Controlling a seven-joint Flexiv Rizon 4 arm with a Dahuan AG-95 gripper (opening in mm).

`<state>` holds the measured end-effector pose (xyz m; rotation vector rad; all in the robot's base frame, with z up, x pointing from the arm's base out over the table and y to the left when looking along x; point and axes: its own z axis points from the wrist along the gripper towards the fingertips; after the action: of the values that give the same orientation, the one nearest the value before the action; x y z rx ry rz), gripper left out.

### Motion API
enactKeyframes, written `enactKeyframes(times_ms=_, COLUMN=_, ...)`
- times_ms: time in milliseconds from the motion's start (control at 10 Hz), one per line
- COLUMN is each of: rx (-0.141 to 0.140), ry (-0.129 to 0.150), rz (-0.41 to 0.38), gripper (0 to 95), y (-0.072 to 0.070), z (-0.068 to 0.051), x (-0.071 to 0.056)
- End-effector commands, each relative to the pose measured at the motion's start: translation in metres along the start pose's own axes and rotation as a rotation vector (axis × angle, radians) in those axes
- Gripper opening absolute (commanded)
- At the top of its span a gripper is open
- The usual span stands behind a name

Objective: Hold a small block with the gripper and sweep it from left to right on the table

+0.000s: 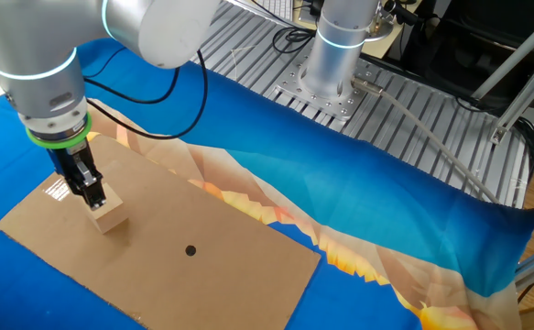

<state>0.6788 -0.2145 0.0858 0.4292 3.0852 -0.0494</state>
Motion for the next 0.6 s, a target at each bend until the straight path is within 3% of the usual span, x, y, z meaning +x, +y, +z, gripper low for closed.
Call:
enactKeyframes(times_ms=100, rx=-0.002, ry=0.002, rz=0.007, gripper=76.0, y=0.0007, z=0.0003, x=-0.0001)
enactKeyframes(times_ms=600, rx=-0.008, ry=0.003, rz=0.012, gripper=76.0, y=0.0067, z=0.0043, x=-0.0005)
